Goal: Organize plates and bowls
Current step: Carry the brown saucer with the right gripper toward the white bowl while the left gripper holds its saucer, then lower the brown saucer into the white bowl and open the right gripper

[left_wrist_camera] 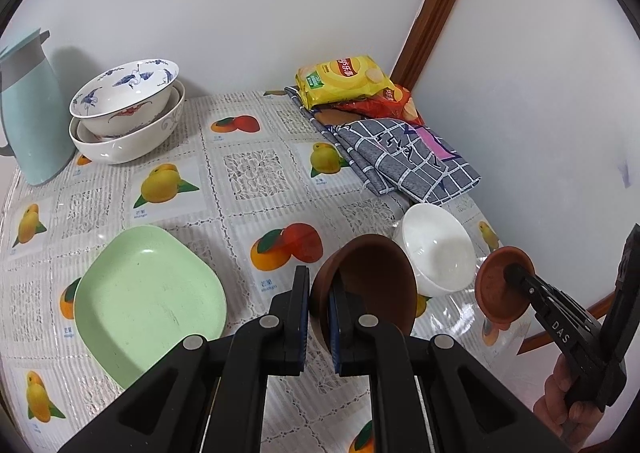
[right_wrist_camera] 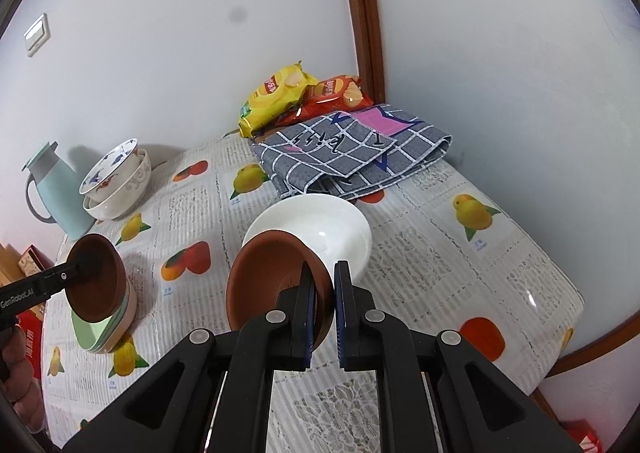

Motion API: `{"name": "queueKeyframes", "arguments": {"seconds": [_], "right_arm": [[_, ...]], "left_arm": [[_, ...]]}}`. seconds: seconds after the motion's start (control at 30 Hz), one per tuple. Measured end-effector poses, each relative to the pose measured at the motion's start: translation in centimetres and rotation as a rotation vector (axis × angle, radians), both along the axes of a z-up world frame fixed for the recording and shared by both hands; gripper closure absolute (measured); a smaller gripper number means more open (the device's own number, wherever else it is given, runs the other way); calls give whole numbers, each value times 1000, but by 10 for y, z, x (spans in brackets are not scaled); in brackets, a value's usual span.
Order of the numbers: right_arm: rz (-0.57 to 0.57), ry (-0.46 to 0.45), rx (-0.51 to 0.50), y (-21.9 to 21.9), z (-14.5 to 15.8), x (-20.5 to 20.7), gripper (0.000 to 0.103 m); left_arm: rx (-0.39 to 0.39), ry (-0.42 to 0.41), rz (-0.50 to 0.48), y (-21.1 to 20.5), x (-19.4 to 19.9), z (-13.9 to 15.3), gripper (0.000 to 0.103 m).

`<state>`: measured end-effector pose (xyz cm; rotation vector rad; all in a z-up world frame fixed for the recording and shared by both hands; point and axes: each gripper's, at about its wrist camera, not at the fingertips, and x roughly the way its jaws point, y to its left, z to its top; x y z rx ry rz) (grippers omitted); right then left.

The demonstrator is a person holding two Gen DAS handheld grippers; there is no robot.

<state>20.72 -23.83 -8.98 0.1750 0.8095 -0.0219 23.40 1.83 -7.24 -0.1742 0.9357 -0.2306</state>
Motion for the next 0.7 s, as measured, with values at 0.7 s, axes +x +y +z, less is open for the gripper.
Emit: {"name": "queueKeyframes", "arguments": {"seconds": [0.7], "right_arm": [[35,67,-19,2,-31,57,94]], "left_arm": [[-8,35,6,-2,31,-15,94]]}}
